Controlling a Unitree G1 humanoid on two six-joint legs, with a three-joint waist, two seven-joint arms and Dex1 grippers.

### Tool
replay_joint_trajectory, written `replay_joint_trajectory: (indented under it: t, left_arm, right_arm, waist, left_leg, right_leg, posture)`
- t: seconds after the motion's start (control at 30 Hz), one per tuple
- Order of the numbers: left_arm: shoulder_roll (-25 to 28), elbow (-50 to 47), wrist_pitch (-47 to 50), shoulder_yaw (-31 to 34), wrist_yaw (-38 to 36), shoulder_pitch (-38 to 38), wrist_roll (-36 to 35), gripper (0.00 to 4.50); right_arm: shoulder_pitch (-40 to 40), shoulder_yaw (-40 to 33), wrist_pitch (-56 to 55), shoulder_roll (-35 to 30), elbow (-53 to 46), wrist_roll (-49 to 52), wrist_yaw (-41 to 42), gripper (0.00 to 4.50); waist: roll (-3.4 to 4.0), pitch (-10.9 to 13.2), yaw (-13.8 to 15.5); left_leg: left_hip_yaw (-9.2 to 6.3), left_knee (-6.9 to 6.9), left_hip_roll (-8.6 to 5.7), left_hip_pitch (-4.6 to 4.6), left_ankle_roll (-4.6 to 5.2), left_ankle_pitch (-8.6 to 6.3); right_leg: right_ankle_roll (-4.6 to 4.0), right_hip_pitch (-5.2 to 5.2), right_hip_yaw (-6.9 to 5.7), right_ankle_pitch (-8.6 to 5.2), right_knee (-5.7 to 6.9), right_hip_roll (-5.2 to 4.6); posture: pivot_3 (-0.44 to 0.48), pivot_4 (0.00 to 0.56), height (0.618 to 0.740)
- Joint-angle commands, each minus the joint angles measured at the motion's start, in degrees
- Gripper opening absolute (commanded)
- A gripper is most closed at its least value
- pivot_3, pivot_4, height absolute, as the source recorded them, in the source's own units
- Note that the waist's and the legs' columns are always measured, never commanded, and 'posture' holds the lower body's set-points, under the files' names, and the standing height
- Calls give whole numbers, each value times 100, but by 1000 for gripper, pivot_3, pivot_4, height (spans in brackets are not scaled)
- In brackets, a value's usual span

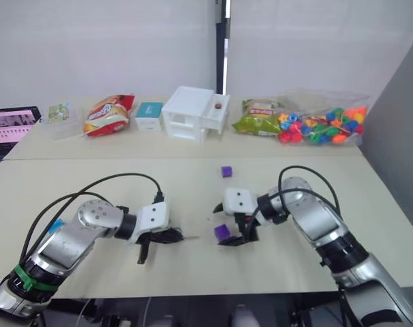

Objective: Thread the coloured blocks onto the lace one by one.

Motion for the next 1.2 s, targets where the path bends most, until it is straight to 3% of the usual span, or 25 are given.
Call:
replay_joint_trajectory:
  t: [0.03,0.3,0.63,0.73,0.97,1.2]
  left_arm:
    - [61,-351,111,140,57,73,-136,0]
    - [84,-538,331,145,204,88,-231,0]
    - [38,-624,479,62,265,9,-249,0]
    - [-49,-621,597,4,340,-78,-228,0]
    - [-347,-376,821,-333,645,-417,19,0]
    - [-452,-177,741,-492,626,-601,77,0]
  right_arm:
    - [-364,218,-1156,225,875,-275,550,4443]
    - [-704,178,-1838,644,1862,-383,892,4443]
    - [-687,3,-1988,745,2353,-599,561,1243]
    - [-500,-132,-1553,717,2001,-536,371,1191]
    - [553,-312,471,619,-69,-679,-552,1191]
    - [883,-253,1238,617,-712,-800,-1014,1191]
  waist:
    - [0,0,0]
    - [1,0,8]
    - [1,0,5]
    - [1,0,9]
    - [2,-1,9]
    - [1,-1,-4]
  left_leg:
    - [1,0,0,-2,0,0]
    - [1,1,0,0,-1,1]
    - [0,1,0,2,-2,1]
    - [0,2,0,3,-3,1]
    - [-4,2,-2,0,-2,1]
    - [-3,2,-1,9,-2,1]
  right_leg:
    - [0,-2,1,0,-2,-2]
    - [-1,-4,1,1,6,-1]
    - [-1,-4,1,1,8,-1]
    - [-1,-2,1,1,10,-1]
    - [-1,-4,1,1,11,0]
    - [-1,2,3,1,12,3]
  posture:
    - [0,150,740]
    - [0,150,740]
    - [0,150,740]
    - [0,150,740]
    - [0,150,740]
    - [0,150,740]
